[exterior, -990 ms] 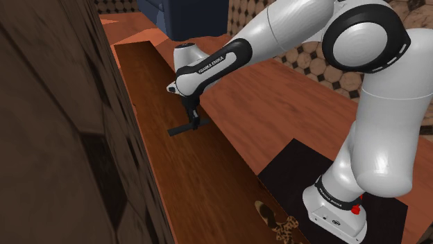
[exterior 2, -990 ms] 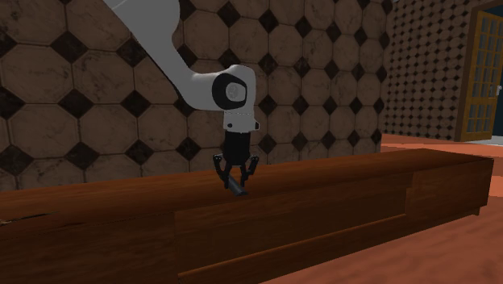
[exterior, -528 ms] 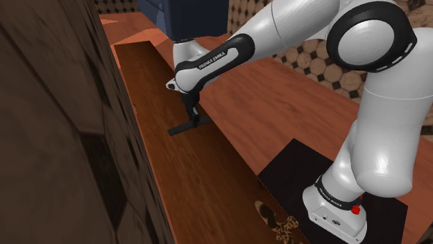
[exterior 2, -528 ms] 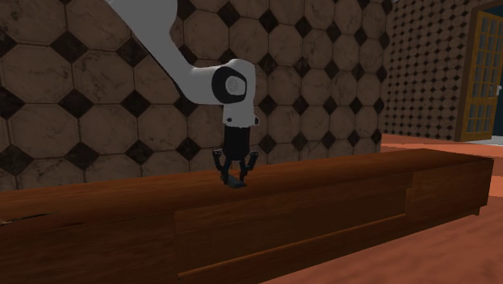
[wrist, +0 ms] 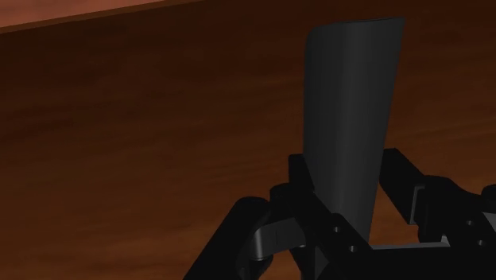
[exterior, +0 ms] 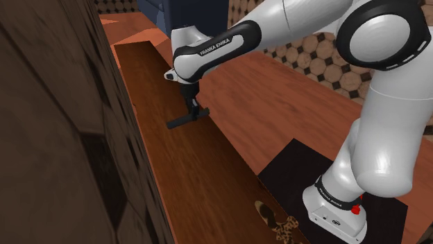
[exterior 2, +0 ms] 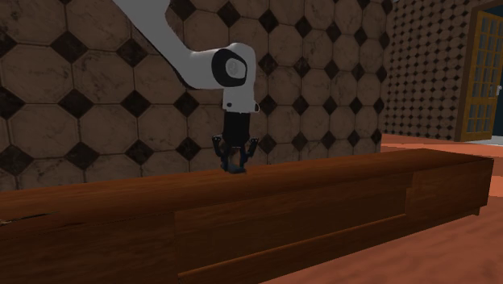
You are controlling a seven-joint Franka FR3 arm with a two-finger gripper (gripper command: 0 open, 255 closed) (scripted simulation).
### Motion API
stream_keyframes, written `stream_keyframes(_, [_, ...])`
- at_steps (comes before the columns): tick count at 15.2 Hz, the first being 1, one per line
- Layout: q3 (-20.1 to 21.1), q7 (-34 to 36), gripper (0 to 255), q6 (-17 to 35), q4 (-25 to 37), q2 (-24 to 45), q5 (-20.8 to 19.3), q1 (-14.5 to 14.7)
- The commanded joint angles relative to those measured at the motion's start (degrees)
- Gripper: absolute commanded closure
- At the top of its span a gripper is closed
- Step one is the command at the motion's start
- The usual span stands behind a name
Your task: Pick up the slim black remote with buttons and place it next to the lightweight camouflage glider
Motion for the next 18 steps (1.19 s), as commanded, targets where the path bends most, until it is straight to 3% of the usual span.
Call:
stream_keyframes(1, [-0.02,0.08,255,-1.42,0.8,-0.61,-0.06,0.0])
stream_keyframes(9, [-0.07,0.41,255,-6.8,4.15,-2.64,-0.26,-0.01])
stream_keyframes(18, [2.83,6.35,255,-1.65,-17.96,-19.94,0.03,3.49])
